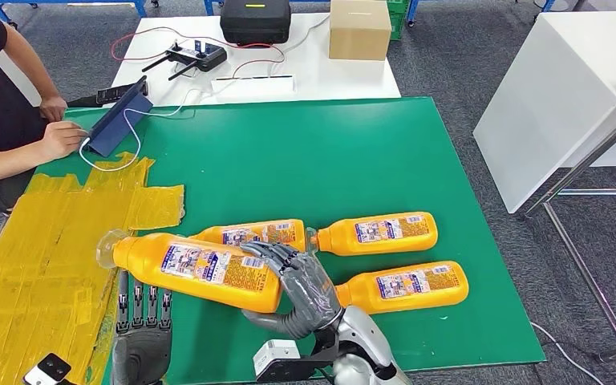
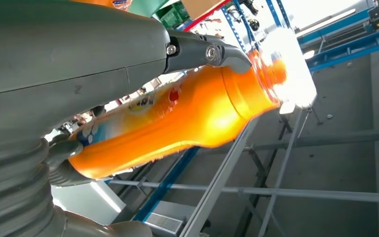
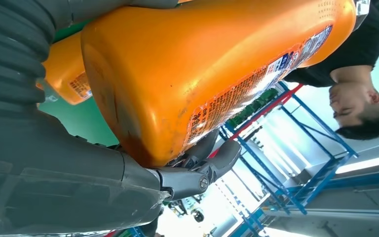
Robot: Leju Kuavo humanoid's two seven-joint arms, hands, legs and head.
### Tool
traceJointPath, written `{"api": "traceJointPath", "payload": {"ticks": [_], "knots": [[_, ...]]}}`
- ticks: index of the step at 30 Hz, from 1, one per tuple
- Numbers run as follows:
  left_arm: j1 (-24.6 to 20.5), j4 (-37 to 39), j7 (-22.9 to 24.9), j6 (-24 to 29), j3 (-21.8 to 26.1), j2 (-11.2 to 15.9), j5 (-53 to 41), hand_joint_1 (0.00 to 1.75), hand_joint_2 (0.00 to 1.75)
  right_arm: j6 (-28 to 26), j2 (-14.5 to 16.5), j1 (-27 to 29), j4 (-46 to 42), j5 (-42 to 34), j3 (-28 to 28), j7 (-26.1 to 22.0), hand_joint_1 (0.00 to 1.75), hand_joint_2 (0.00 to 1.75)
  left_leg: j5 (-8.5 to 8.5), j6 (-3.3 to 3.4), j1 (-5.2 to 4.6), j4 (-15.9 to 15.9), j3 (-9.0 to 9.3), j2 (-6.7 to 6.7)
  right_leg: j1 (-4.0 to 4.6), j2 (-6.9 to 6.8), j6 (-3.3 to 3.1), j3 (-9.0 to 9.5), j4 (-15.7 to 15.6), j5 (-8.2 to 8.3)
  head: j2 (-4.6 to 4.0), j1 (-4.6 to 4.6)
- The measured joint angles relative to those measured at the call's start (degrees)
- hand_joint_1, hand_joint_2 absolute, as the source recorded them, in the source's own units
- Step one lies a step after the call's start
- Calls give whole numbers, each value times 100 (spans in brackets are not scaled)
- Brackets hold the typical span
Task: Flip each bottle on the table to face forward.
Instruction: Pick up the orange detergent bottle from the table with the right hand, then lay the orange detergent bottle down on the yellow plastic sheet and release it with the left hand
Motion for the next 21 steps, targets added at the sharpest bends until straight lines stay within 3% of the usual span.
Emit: {"api": "traceJointPath", "payload": {"ticks": [14, 21], "knots": [[-135, 393, -21, 2, 6, 86, -60, 0, 175, 347, 126, -5, 75, 245, 418, 36, 175, 175, 0, 0, 0, 0, -1, 0, 0, 0, 0, 0, 0, 0, 0, 1], [-194, 466, -224, 2, 51, 120, -257, 0, 175, 586, 361, -85, 791, 372, 935, 84, 175, 175, 0, -1, 2, -1, 0, 3, 2, 1, -2, -3, 1, -1, -1, 0]]}}
